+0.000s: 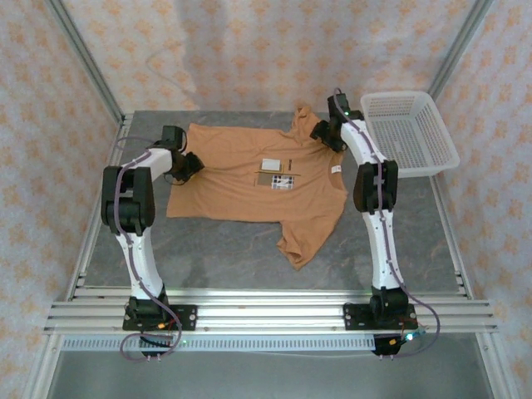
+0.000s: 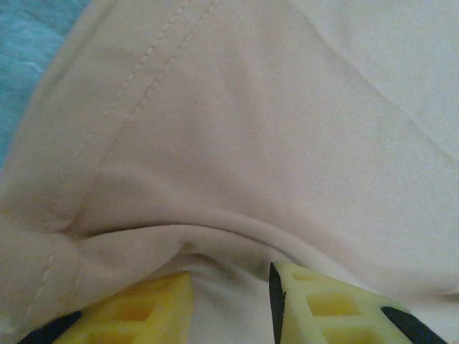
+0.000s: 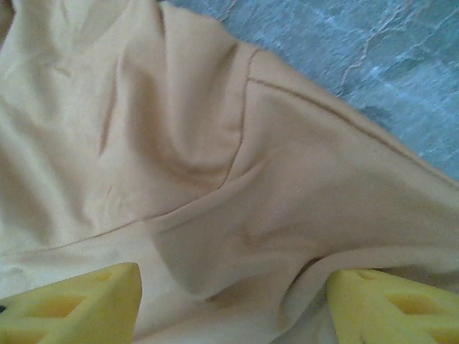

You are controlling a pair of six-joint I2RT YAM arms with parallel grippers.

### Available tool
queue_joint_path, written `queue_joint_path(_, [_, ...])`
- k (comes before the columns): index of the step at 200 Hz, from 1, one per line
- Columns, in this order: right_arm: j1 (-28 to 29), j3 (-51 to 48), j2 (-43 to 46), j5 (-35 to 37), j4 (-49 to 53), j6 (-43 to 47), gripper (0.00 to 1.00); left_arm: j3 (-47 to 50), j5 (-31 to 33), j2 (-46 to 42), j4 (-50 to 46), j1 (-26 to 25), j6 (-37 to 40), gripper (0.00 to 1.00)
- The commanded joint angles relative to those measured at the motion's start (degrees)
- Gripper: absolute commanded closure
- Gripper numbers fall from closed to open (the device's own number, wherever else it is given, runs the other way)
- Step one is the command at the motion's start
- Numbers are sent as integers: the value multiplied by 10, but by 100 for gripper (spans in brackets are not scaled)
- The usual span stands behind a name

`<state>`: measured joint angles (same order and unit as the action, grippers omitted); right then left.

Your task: Fold the inside-out t-shirt

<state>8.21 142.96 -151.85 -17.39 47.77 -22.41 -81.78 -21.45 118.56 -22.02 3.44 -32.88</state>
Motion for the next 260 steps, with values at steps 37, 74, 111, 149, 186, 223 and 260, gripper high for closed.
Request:
queue_joint_path(37, [19,-121,151,-38,39,32,32,170,18,-233,-65,60,-2,64])
queue_joint_path(74, [44,-302,284,-37,-47,15,34,264,22,-286,-62,77,-2,63])
queue_joint_path(111, [55,-339,337,-40,-35,16,35,289,46,-282,-71,76,13,63])
queue_joint_path(149, [57,-330,354,-40,-22,18,34,304,86,-294,-75,77,19,56])
queue_joint_path(186, [57,-316,352,-39,-14,18,34,318,74,-282,-62,76,15,53])
queue_joint_path(223, [57,-315,349,-37,-9,17,34,342,63,-273,-35,75,7,54])
queue_joint_path(260, [69,-365,387,-33,11,15,39,339,56,-243,-14,74,2,91])
